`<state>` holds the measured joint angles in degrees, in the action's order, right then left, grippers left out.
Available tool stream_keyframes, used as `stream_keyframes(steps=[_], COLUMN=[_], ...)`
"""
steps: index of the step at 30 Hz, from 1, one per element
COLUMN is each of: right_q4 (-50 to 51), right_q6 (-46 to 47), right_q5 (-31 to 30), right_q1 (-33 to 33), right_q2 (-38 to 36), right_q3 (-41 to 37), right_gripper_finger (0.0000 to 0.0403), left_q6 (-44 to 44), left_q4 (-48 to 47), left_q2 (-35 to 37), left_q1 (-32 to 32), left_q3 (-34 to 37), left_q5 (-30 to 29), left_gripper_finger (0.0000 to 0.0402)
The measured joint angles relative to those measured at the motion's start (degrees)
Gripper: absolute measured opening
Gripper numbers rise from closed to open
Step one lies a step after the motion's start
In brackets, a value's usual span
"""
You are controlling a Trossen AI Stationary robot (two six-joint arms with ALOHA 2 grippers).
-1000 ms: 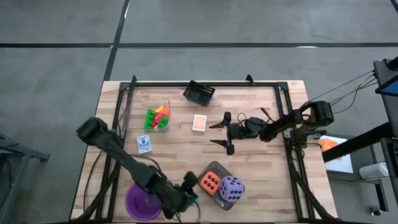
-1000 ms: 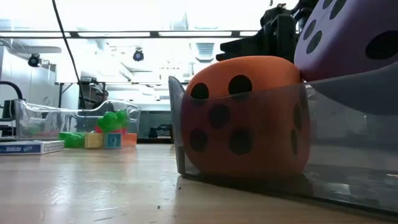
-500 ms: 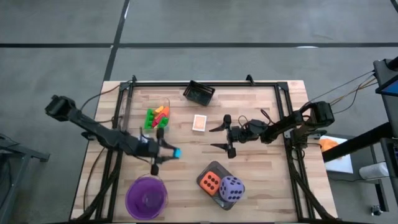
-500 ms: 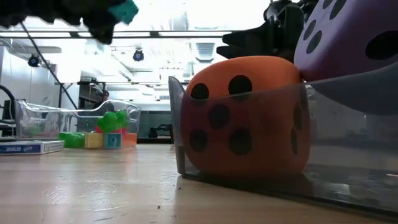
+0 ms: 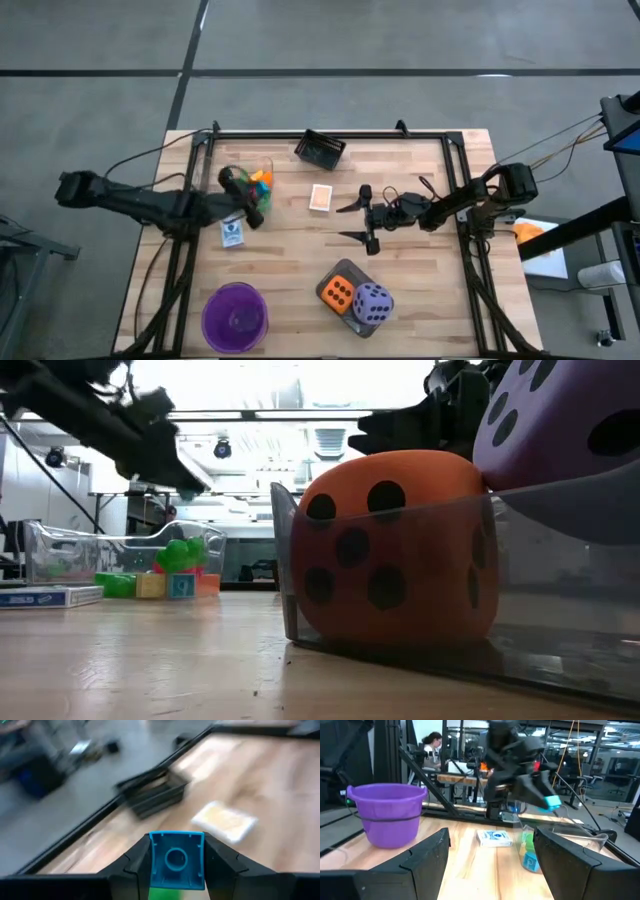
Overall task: Pick & Place Toys
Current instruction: Put the blue game piece into the transparent bin, then put the yellow playing card box into the black bin
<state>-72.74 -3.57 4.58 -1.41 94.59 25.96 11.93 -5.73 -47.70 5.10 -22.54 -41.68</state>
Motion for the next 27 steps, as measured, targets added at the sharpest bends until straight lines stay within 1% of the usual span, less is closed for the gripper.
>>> stream_keyframes(steps=[4, 6, 9, 13, 16, 22, 27], right_q4=[3.0, 4.3, 5.3, 5.3, 5.7, 5.3, 0.9], right_q6=[-1.7, -3.3, -6.8, -10.7, -12.7, -13.2, -12.8], right_q5=[0.0, 0.0, -0.4, -0.6, -0.7, -0.7, -0.7], right_q1=[0.0, 0.0, 0.5, 2.1, 3.1, 4.3, 4.7], right_q2=[0.0, 0.0, 0.0, 0.0, 0.2, 3.2, 7.0], right_q3=[0.0, 0.0, 0.0, 0.0, 0.0, 0.0, 0.0], right_gripper_finger=[0.0284, 0.0284, 0.0284, 0.0284, 0.0284, 0.0284, 0.0284], left_q6=[6.9, 9.5, 12.6, 13.7, 13.7, 17.2, 18.4], left_q4=[-13.0, -18.2, -24.2, -27.3, -27.9, -31.1, -31.2], left_q2=[-0.2, -0.1, -0.1, -0.1, -0.1, -0.1, -0.1], left_q1=[-7.7, -10.8, -14.7, -17.6, -17.9, -17.9, -17.9], left_q3=[-3.2, -4.6, -6.3, -6.8, -6.6, -6.4, -7.0], left_q5=[0.2, 1.7, 5.3, 13.1, 17.0, 17.5, 19.4], left_gripper_finger=[0.0132, 0.0132, 0.0132, 0.0141, 0.0172, 0.0264, 0.0328])
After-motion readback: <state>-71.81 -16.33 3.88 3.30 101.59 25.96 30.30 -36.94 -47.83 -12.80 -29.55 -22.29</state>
